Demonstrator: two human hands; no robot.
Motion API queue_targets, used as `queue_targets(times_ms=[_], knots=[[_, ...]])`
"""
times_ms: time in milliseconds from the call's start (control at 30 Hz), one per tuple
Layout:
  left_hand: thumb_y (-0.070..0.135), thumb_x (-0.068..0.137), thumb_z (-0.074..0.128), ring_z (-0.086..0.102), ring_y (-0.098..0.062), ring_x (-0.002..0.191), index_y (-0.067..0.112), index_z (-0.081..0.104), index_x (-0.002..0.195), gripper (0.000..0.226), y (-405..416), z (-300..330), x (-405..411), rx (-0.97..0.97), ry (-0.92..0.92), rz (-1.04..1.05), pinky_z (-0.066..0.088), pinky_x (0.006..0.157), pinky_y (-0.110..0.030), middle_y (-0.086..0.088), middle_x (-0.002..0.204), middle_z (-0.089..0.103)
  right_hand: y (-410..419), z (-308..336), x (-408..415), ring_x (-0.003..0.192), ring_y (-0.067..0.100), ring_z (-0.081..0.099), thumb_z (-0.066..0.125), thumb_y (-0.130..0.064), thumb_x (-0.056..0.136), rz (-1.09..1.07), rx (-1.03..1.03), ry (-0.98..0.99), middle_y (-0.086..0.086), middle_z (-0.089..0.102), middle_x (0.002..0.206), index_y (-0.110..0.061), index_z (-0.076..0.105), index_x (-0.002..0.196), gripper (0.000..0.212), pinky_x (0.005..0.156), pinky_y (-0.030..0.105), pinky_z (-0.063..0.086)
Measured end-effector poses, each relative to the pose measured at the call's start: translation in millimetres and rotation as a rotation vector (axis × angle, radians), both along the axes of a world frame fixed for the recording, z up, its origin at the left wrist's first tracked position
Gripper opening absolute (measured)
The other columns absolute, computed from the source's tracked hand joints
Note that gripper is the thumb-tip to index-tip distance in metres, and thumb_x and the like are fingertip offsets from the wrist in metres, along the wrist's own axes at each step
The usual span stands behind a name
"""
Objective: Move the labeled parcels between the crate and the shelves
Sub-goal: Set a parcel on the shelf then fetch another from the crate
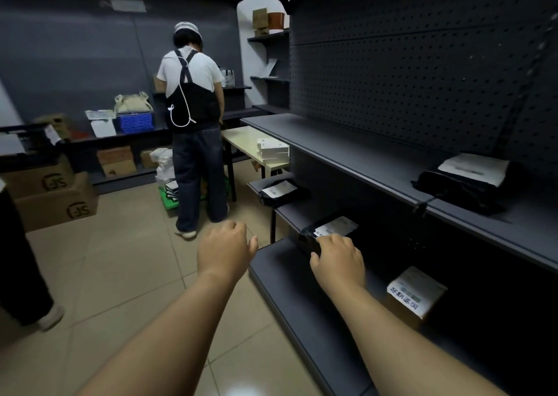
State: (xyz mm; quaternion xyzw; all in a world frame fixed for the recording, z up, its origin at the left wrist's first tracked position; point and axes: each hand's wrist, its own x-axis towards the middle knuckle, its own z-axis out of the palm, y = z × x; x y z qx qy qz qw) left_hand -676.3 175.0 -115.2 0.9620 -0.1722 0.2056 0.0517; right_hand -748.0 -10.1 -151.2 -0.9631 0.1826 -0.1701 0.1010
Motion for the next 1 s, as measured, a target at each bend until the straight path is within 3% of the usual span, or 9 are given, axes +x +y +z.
queue_targets(times_ms=[400, 667, 1000], knots=[[0.046, 0.094, 0.039, 0.057, -0.021, 0.1, 0.019, 0.06, 0.111, 0.038, 34.2, -18.4, 146.0, 0.073, 0.023, -0.081, 0.042, 0.077, -0.032, 0.0, 0.11, 0.062, 37.9, -9.7, 131.4, 0.118, 0.02, 0.046, 0.048, -0.036, 0.093, -0.094, 0.0, 0.014, -0.002, 0.054, 0.126, -0.02, 0.052, 0.127, 0.038, 0.097, 0.032, 0.037], [0.046, 0.094, 0.038, 0.057, -0.021, 0.094, 0.018, 0.059, 0.1, 0.035, 94.9, -14.8, 268.4, 0.129, 0.003, -0.22, 0.04, 0.072, -0.032, 0.0, 0.103, 0.062, 108.3, -14.6, 240.3, 0.122, 0.021, 0.043, 0.048, -0.036, 0.093, -0.239, 0.077, 0.016, -0.001, 0.052, 0.129, -0.02, 0.051, 0.129, 0.04, 0.101, 0.033, 0.035], [0.048, 0.093, 0.038, 0.057, -0.02, 0.101, 0.023, 0.06, 0.112, 0.039, 114.0, -41.8, 371.2, 0.124, 0.032, -0.349, 0.042, 0.078, -0.031, 0.002, 0.111, 0.063, 142.6, -36.7, 312.4, 0.124, 0.021, 0.042, 0.048, -0.035, 0.093, -0.391, 0.107, 0.043, -0.002, 0.051, 0.131, -0.022, 0.05, 0.13, 0.04, 0.102, 0.033, 0.034]])
